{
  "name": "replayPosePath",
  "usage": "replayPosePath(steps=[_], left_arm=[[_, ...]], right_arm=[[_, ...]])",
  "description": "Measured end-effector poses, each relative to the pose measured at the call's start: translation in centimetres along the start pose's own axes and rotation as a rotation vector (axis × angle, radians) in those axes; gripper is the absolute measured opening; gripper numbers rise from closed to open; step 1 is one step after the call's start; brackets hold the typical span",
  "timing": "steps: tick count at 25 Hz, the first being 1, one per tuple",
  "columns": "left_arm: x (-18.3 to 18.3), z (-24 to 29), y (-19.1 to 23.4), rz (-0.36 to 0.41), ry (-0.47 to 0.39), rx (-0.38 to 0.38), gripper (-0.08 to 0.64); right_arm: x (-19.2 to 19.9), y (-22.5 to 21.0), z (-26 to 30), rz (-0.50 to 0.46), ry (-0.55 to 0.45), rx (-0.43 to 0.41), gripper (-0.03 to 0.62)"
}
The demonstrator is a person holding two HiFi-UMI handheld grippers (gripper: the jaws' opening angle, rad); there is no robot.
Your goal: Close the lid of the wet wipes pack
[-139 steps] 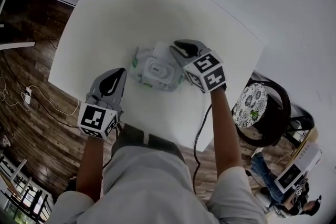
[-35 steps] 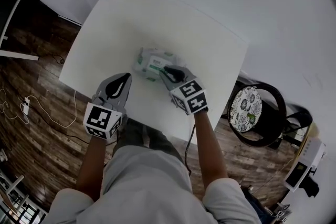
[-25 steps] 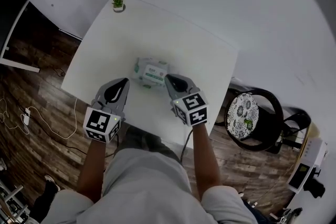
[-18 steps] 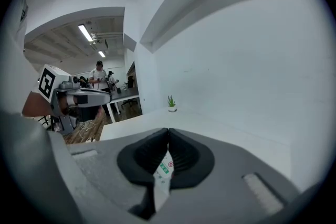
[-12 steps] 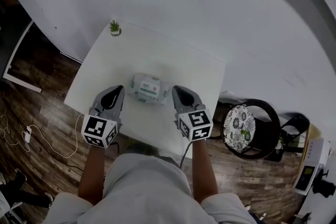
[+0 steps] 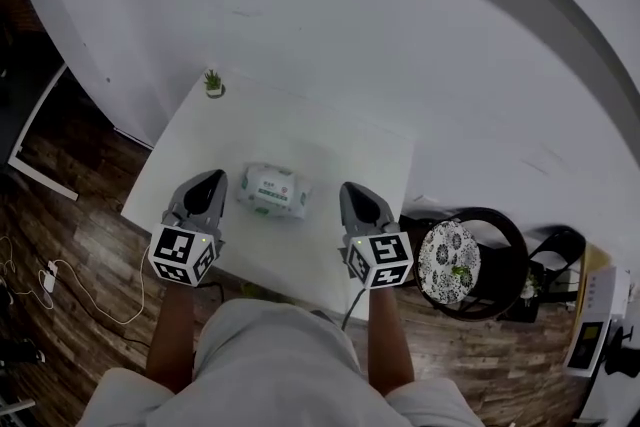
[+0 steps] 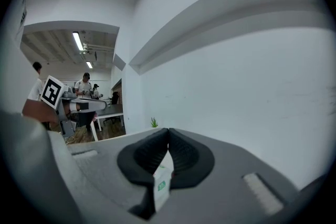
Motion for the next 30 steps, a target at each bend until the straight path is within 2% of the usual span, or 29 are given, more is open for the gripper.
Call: replayPosePath(steps=[12, 20, 30], left_arm=[[-2.7, -0.3, -0.2, 0.043, -0.045, -0.027, 0.002], [-2.8, -0.6, -0.2, 0.03, -0.045, -0.042, 0.002], [-3.1, -0.8, 0.2, 0.059, -0.046, -0.043, 0.002]], right_arm=[[-1.7, -1.4, -3.1, 0.02, -0.09, 0.043, 0.003], [-2.1, -2.3, -4.0, 0.025, -0.115, 0.073, 0.003], [-2.7, -2.5, -4.4, 0.025, -0.133, 0.08, 0.003]])
Point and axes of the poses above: the fingertips, and each gripper's own axes: z forward along the fingers, y to its left, x out of its underside, the point moved 2 cm from there along -z, backward along the fingers, and after that the axes turned 12 degrees about z, right-handed, at the moved point
